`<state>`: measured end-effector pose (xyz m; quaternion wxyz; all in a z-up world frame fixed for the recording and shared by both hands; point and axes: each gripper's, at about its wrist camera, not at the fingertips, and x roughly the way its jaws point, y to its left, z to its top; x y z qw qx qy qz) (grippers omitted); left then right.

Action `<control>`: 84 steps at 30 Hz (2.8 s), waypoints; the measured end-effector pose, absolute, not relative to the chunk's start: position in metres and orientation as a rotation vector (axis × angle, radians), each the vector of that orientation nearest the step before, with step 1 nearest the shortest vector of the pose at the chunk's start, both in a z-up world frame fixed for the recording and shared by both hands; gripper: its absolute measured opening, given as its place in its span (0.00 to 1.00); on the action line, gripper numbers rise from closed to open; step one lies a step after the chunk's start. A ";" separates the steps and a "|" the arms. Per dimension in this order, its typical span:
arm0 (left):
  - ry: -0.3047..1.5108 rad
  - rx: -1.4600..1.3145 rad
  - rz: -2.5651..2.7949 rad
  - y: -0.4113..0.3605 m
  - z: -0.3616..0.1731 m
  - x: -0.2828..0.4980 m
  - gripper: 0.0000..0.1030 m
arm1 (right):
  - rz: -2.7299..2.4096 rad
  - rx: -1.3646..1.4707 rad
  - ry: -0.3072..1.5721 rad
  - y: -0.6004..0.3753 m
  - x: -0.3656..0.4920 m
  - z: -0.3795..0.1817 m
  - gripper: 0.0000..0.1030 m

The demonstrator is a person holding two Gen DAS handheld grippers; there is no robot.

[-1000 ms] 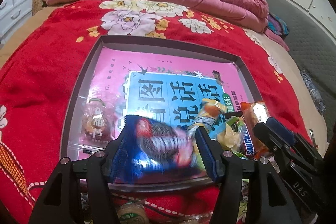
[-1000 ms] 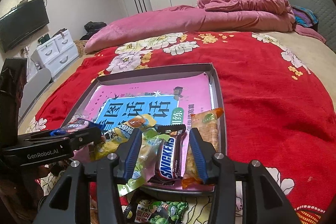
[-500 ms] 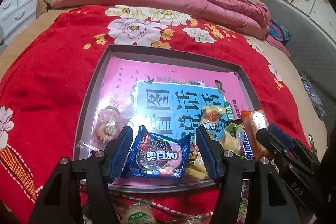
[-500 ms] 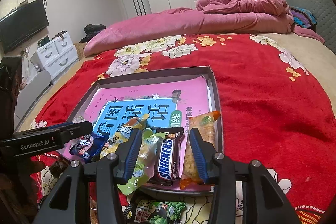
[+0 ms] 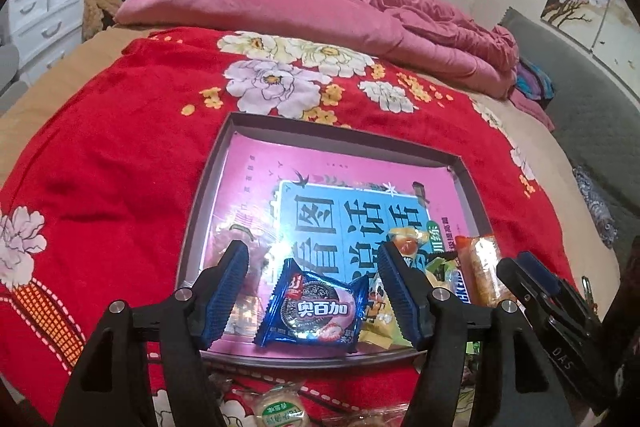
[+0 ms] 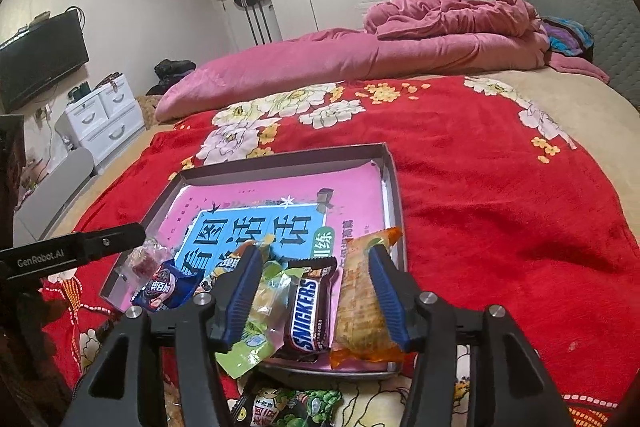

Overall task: Organize snacks
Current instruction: 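Withdraw both open tools from the tray back to the snacks beside it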

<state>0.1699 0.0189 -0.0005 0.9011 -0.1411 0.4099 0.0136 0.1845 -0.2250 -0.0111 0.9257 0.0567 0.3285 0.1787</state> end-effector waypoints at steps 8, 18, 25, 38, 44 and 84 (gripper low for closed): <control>0.821 -0.308 0.032 0.025 0.008 0.161 0.67 | 0.346 0.128 0.650 -0.233 0.183 -0.005 0.59; 0.808 -0.309 0.030 0.032 0.018 0.153 0.68 | 0.362 0.123 0.614 -0.233 0.177 0.002 0.64; 0.810 -0.309 0.048 0.044 0.019 0.144 0.68 | 0.388 0.124 0.596 -0.231 0.171 0.006 0.66; 0.812 -0.318 0.100 0.073 0.021 0.129 0.68 | 0.405 0.107 0.571 -0.228 0.161 0.013 0.70; 0.836 -0.307 0.122 0.082 0.016 0.121 0.68 | 0.427 0.108 0.566 -0.225 0.157 0.014 0.71; 0.941 -0.226 0.096 0.068 -0.016 0.083 0.69 | 0.563 0.004 0.615 -0.185 0.101 0.007 0.82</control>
